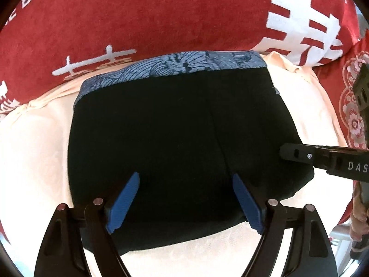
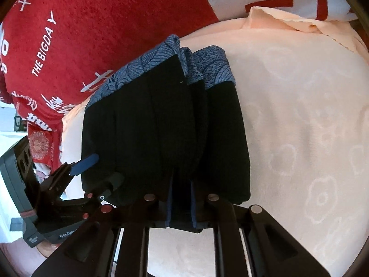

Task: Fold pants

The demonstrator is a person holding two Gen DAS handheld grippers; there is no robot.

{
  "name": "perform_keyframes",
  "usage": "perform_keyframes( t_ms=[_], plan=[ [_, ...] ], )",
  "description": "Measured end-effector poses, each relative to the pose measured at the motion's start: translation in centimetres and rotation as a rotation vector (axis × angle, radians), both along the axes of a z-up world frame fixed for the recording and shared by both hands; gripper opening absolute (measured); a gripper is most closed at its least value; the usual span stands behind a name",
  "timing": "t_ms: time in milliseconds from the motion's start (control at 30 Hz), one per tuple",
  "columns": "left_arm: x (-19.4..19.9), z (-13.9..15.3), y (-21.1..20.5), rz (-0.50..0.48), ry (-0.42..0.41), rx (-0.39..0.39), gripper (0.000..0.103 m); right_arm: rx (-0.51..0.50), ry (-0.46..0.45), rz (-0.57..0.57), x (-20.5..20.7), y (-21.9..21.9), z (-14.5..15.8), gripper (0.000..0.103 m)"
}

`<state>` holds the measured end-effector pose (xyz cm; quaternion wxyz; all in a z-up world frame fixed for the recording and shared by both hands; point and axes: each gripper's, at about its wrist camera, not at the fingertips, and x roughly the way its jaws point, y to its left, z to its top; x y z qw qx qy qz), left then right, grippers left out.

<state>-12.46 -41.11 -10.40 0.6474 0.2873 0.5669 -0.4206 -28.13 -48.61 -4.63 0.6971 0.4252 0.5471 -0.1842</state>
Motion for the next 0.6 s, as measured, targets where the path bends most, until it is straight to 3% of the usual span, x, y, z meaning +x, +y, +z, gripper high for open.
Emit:
perform_keyframes(
  t_ms=[167,600],
  plan=[
    [0.4,0.1,0.5,0.023,-0.034,0.060,0.084,-0.035,0.029,0.006,0.0,0.0,0.5,0.017],
    [1.9,1.2,2.8,0.071,-0.021,0.082,0.084,-0.218,0.170,0.034,0.3,1.2,2.1,0.022]
  ],
)
